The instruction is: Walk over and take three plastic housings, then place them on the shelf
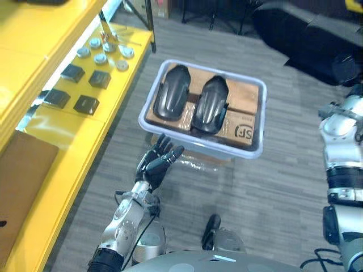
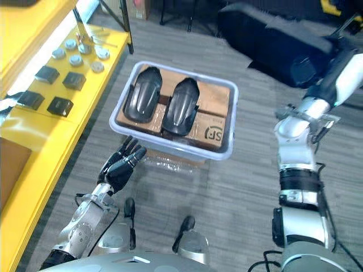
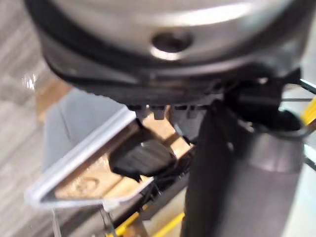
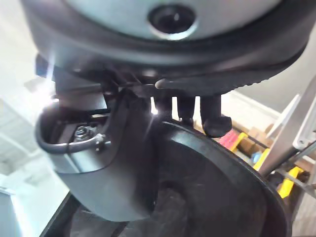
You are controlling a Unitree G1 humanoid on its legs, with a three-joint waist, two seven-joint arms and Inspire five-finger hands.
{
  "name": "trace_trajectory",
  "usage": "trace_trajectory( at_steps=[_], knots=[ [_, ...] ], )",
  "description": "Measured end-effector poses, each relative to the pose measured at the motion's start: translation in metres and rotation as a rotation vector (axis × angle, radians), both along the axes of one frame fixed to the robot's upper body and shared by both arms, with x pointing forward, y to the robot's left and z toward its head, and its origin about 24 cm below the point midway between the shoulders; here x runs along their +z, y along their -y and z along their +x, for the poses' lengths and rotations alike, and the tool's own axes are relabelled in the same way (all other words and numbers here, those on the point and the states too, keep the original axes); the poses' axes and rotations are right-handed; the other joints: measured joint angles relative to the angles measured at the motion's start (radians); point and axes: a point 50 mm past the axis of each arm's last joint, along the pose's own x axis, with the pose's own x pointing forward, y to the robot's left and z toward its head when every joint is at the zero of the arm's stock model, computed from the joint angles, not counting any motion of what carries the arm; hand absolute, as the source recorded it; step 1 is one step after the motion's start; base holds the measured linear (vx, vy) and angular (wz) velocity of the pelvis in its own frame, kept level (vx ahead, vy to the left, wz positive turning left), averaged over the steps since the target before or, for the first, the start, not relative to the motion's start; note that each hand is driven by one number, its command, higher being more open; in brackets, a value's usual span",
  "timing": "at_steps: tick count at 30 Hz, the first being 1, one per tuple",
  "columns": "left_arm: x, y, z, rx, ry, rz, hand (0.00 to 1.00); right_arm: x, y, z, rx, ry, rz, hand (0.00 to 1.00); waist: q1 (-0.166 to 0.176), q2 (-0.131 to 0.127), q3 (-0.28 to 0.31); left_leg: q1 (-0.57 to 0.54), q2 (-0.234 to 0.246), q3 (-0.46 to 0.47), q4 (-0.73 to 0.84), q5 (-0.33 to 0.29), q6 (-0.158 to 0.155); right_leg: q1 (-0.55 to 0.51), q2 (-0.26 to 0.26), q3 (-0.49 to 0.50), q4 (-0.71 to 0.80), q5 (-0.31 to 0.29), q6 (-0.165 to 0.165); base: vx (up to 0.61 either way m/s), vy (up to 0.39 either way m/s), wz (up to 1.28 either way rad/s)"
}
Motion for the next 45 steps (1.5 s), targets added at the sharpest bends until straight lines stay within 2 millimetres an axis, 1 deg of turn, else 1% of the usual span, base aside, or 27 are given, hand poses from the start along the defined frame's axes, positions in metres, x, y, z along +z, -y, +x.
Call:
trace_trajectory(
  at_steps=[1, 3, 4, 6, 8, 9, 11, 12, 15, 17, 18, 19, 21, 22, 24, 28, 30, 33, 37, 38, 45],
  knots=[
    [0.001, 0.003, 0.001, -0.009, -0.006, -0.022, 1.0, -0.001, -0.007, 0.001, 0.02, 0.004, -0.009, 0.0, -0.004, 0.002, -0.009, 0.0, 0.0, 0.006, 0.0, 0.0, 0.0, 0.001, 0.001, 0.0, -0.007, 0.003, -0.001, 0.0, -0.005, -0.05],
    [0.006, 0.022, 0.006, -0.078, -0.013, -0.109, 1.0, 0.002, -0.029, 0.004, 0.099, 0.043, -0.006, 0.0, -0.013, 0.015, -0.021, 0.003, 0.001, 0.015, 0.0, 0.001, 0.001, 0.004, 0.001, 0.003, -0.009, 0.007, -0.001, -0.02, 0.0, -0.04],
    [0.008, 0.028, 0.007, -0.102, -0.009, -0.126, 1.0, 0.001, -0.033, 0.004, 0.118, 0.052, -0.002, 0.0, -0.013, 0.017, -0.023, 0.007, 0.001, 0.018, 0.0, 0.001, 0.001, 0.006, 0.002, 0.003, -0.009, 0.009, -0.002, -0.04, 0.008, -0.05],
    [0.017, 0.05, 0.012, -0.16, 0.007, -0.208, 1.0, -0.004, -0.052, 0.006, 0.182, 0.061, 0.02, 0.0, -0.021, 0.02, -0.044, 0.015, 0.0, 0.033, 0.0, 0.001, 0.001, 0.011, 0.0, 0.008, -0.01, 0.012, 0.001, -0.06, 0.013, -0.05],
    [0.026, 0.06, 0.018, -0.182, 0.029, -0.269, 1.0, -0.009, -0.065, 0.003, 0.233, 0.076, 0.036, 0.0, -0.034, 0.021, -0.062, 0.015, -0.001, 0.039, -0.001, 0.002, 0.002, 0.011, -0.001, 0.009, -0.01, 0.016, 0.001, -0.06, 0.018, -0.04],
    [0.036, 0.066, 0.026, -0.183, 0.063, -0.31, 1.0, -0.013, -0.077, -0.002, 0.285, 0.099, 0.05, 0.0, -0.041, 0.022, -0.068, 0.023, -0.001, 0.046, -0.001, 0.002, 0.002, 0.011, -0.001, 0.013, -0.01, 0.021, 0.001, -0.06, 0.019, -0.16],
    [0.044, 0.068, 0.036, -0.156, 0.1, -0.341, 1.0, -0.018, -0.089, -0.007, 0.34, 0.119, 0.065, 0.0, -0.047, 0.024, -0.074, 0.03, -0.001, 0.063, -0.002, 0.002, 0.002, 0.011, 0.0, 0.028, -0.016, 0.031, -0.001, -0.09, 0.026, -0.25],
    [0.048, 0.067, 0.043, -0.119, 0.125, -0.353, 1.0, -0.024, -0.102, -0.011, 0.391, 0.125, 0.092, 0.0, -0.061, 0.027, -0.09, 0.029, -0.001, 0.073, -0.006, 0.001, 0.003, 0.011, 0.003, 0.036, -0.036, 0.044, 0.001, -0.1, 0.031, -0.22],
    [0.051, 0.065, 0.052, -0.049, 0.137, -0.385, 1.0, -0.034, -0.12, -0.019, 0.468, 0.12, 0.139, 0.0, -0.074, 0.038, -0.111, 0.031, 0.0, 0.101, -0.006, -0.003, 0.007, 0.01, 0.008, 0.061, -0.073, 0.072, 0.0, -0.09, 0.032, -0.3],
    [0.052, 0.065, 0.054, -0.001, 0.14, -0.416, 1.0, -0.043, -0.132, -0.024, 0.532, 0.101, 0.189, 0.0, -0.086, 0.044, -0.115, 0.031, -0.001, 0.115, -0.006, -0.003, 0.008, 0.009, 0.011, 0.072, -0.091, 0.088, -0.003, -0.07, 0.027, -0.22],
    [0.052, 0.064, 0.054, 0.021, 0.147, -0.431, 1.0, -0.051, -0.139, -0.027, 0.561, 0.08, 0.215, 0.0, -0.091, 0.045, -0.116, 0.032, -0.002, 0.122, -0.006, -0.003, 0.008, 0.009, 0.014, 0.079, -0.099, 0.095, -0.006, -0.04, 0.018, -0.15],
    [0.053, 0.064, 0.054, 0.031, 0.151, -0.435, 1.0, -0.055, -0.143, -0.028, 0.58, 0.065, 0.239, 0.0, -0.092, 0.045, -0.116, 0.033, -0.001, 0.126, -0.006, -0.003, 0.008, 0.009, 0.016, 0.082, -0.103, 0.099, -0.006, -0.04, 0.016, -0.18],
    [0.054, 0.069, 0.053, 0.049, 0.165, -0.44, 1.0, -0.075, -0.154, -0.035, 0.629, -0.01, 0.304, 0.0, -0.092, 0.048, -0.128, 0.034, 0.0, 0.133, -0.006, 0.0, 0.01, 0.009, 0.019, 0.089, -0.113, 0.112, -0.005, -0.02, 0.004, -0.11],
    [0.055, 0.07, 0.053, 0.05, 0.168, -0.435, 1.0, -0.081, -0.157, -0.037, 0.64, -0.031, 0.317, 0.0, -0.092, 0.049, -0.132, 0.034, 0.0, 0.134, -0.006, 0.0, 0.011, 0.008, 0.019, 0.09, -0.113, 0.112, -0.005, 0.0, 0.004, -0.06],
    [0.057, 0.077, 0.053, 0.047, 0.164, -0.421, 1.0, -0.097, -0.172, -0.044, 0.69, -0.1, 0.344, 0.0, -0.091, 0.05, -0.137, 0.039, 0.006, 0.138, -0.006, 0.0, 0.011, 0.011, 0.018, 0.095, -0.112, 0.115, -0.007, 0.01, -0.004, -0.05],
    [0.044, 0.078, 0.053, 0.069, 0.124, -0.319, 1.0, -0.107, -0.181, -0.045, 0.721, -0.144, 0.368, 0.0, -0.09, 0.041, -0.143, 0.044, 0.008, 0.144, -0.006, -0.001, 0.011, 0.012, 0.018, 0.102, -0.113, 0.117, -0.008, 0.0, 0.002, -0.04],
    [0.042, 0.078, 0.052, 0.07, 0.117, -0.312, 1.0, -0.11, -0.181, -0.046, 0.72, -0.152, 0.377, 0.0, -0.088, 0.038, -0.144, 0.044, 0.008, 0.144, -0.006, -0.001, 0.011, 0.012, 0.017, 0.103, -0.113, 0.117, -0.008, 0.0, 0.0, 0.0],
    [0.042, 0.077, 0.052, 0.088, 0.122, -0.307, 1.0, -0.12, -0.183, -0.051, 0.728, -0.177, 0.459, 0.0, -0.089, 0.025, -0.155, 0.045, 0.01, 0.145, -0.006, -0.001, 0.01, 0.013, 0.016, 0.104, -0.118, 0.118, -0.009, 0.0, 0.0, 0.0],
    [0.041, 0.078, 0.051, 0.087, 0.121, -0.294, 1.0, -0.128, -0.185, -0.055, 0.736, -0.181, 0.512, 0.0, -0.09, 0.021, -0.158, 0.045, 0.01, 0.145, -0.006, -0.002, 0.009, 0.02, 0.017, 0.103, -0.13, 0.123, -0.009, 0.0, 0.0, 0.0],
    [0.039, 0.078, 0.051, 0.084, 0.117, -0.29, 0.0, -0.129, -0.185, -0.057, 0.737, -0.181, 0.514, 0.0, -0.091, 0.021, -0.158, 0.046, 0.01, 0.144, -0.006, -0.003, 0.008, 0.023, 0.018, 0.101, -0.13, 0.123, -0.009, 0.0, 0.0, 0.0],
    [0.035, 0.075, 0.051, 0.101, 0.087, -0.269, 0.0, -0.135, -0.19, -0.061, 0.769, -0.193, 0.567, 0.0, -0.091, 0.019, -0.159, 0.047, 0.01, 0.141, -0.006, -0.003, 0.007, 0.026, 0.018, 0.098, -0.132, 0.123, -0.009, 0.0, 0.0, 0.0]
  ],
)
